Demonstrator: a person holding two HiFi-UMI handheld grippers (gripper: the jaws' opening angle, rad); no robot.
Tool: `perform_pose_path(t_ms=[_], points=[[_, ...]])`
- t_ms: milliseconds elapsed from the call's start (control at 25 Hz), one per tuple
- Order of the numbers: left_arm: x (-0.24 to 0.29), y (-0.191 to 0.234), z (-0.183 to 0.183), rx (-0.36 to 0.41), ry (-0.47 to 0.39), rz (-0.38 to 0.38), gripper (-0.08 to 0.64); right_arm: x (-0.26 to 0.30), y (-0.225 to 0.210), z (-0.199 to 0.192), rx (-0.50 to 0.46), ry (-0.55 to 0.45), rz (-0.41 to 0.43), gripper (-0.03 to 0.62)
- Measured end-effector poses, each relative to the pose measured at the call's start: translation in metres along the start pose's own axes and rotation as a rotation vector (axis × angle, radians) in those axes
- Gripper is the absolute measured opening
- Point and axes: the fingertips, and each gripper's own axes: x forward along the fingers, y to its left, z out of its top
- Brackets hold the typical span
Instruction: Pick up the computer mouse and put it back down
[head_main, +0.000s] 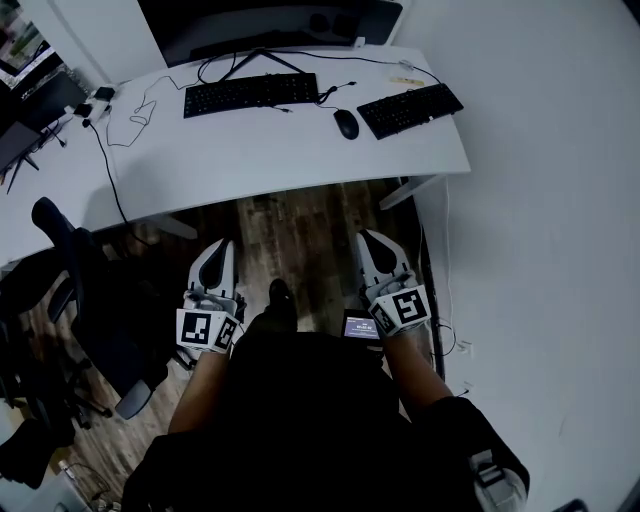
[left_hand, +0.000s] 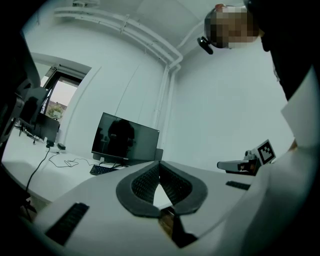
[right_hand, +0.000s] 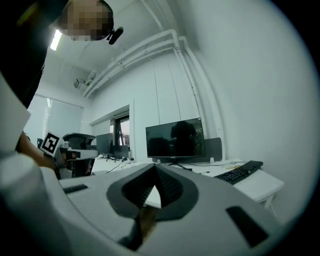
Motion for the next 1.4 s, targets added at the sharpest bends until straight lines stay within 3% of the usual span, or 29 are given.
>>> perform_pose_path(t_ms=[440, 640, 1000, 1120, 1400], points=[[0.095, 0.058, 0.0, -0.055, 0.002, -0.052, -0.005, 0.099, -0.03, 0.026, -0.041, -0.004, 0.0, 0.002], [0.13, 0.075, -0.002, -0.074, 0.008, -0.049, -0.006, 0.129, -0.046, 0.019, -0.044, 0.069, 0.038, 0.008], [0.214, 0.086, -0.007, -0.059, 0.045, -0.027, -0.006, 0.194, -0.117, 0.014, -0.007, 0.099, 0.08, 0.125], [0.244, 0.089, -0.007, -0.05, 0.061, -0.022, -0.006, 0.217, -0.148, 0.014, 0.055, 0.119, 0.072, 0.237], [0.3, 0.089, -0.013, -0.038, 0.097, -0.009, -0.006, 0.253, -0.198, 0.003, 0.067, 0.19, 0.093, 0.247]])
